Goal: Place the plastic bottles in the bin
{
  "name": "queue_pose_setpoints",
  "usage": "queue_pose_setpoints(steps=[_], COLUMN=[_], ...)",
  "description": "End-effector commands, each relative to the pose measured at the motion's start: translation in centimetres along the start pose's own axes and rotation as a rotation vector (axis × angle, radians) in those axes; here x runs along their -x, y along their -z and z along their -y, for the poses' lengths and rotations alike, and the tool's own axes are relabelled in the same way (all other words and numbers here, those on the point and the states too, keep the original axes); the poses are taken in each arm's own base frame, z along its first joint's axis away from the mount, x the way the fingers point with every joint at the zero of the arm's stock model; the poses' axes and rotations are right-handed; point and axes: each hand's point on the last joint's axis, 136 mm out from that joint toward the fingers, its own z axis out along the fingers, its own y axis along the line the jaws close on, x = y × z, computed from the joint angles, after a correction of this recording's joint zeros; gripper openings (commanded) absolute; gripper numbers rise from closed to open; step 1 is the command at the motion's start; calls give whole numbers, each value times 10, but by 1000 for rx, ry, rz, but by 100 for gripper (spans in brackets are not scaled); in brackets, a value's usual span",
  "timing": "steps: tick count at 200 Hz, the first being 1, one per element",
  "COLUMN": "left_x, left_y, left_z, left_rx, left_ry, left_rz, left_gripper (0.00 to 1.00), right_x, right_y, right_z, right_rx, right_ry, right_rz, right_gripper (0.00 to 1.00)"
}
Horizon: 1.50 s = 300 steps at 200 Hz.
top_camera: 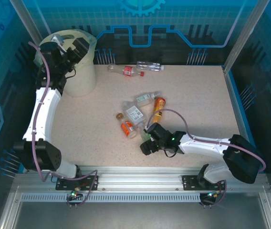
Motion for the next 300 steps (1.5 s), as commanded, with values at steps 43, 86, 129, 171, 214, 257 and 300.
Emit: queue_pose_setpoints(steps=[43, 86, 129, 171, 214, 257, 300], left_x=[-28, -45, -74, -108, -144, -209, -271], left_y=[15, 6, -2, -8, -2, 17, 42], left_z=[30, 34, 47, 49, 33, 14, 28], left_rx=[-41, -53, -109, -173, -186, -141, -228], left_ry=[-157, -179, -223, -152, -97, -25, -75], left_rz=[-52, -101, -180, -294, -360, -490, -600], left_gripper=[99, 99, 99, 99, 99, 99, 99], right_x=[-14, -3, 35, 75, 118, 141, 162], right_y=[-6, 14, 47, 75, 92, 98, 101], right_z=[3, 7, -8, -8, 2, 7, -4], right_rx=[-157, -160, -74, -24, 90, 140, 213], right_ry=[66, 79, 124, 78, -60, -73, -38], right_rz=[-22, 42, 206, 360, 558, 617, 644], right_gripper=[69, 53, 44, 42, 40, 38, 38])
